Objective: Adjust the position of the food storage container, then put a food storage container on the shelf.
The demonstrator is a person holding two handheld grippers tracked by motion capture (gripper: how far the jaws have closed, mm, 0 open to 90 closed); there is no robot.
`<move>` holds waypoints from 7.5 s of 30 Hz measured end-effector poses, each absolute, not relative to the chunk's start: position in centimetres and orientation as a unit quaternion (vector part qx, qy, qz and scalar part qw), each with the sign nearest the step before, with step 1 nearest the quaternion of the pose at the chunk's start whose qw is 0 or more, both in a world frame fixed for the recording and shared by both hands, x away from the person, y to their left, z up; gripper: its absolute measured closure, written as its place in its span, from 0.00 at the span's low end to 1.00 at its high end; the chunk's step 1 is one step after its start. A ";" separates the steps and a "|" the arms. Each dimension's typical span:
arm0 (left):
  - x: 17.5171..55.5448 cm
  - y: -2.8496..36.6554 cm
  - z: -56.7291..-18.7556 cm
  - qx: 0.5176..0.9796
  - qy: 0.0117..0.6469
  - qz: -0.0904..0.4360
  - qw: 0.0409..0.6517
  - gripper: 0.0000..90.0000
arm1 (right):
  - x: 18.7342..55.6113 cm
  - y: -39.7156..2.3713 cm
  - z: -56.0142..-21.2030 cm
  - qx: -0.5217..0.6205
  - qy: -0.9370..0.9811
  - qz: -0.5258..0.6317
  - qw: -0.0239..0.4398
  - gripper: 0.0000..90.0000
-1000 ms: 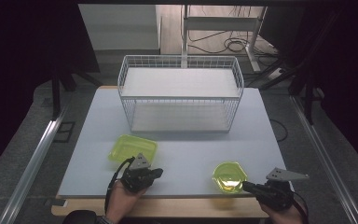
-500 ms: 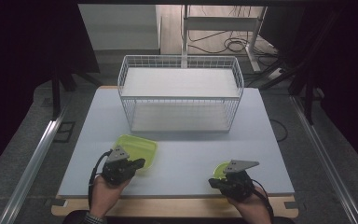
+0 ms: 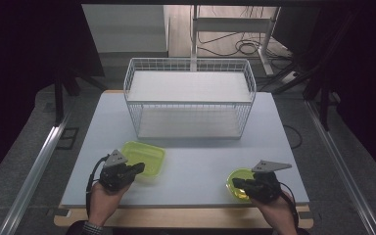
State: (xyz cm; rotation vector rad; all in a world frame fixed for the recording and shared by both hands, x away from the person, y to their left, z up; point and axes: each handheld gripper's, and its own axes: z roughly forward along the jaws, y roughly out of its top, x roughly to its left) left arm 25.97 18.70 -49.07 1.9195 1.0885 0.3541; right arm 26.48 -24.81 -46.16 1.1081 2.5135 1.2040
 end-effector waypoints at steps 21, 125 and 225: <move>28.9 25.5 -48.9 0.742 0.508 0.209 0.384 0.97 | 29.1 -28.6 -47.5 0.426 0.823 0.360 0.105 0.99; 24.2 17.8 -53.2 0.816 0.419 0.163 0.362 0.05 | 38.1 -18.7 -47.8 0.459 0.728 0.473 -0.188 0.88; 24.5 18.3 -53.4 0.807 0.426 0.139 0.385 0.04 | 50.7 -17.1 -32.0 0.553 0.647 0.525 0.028 0.83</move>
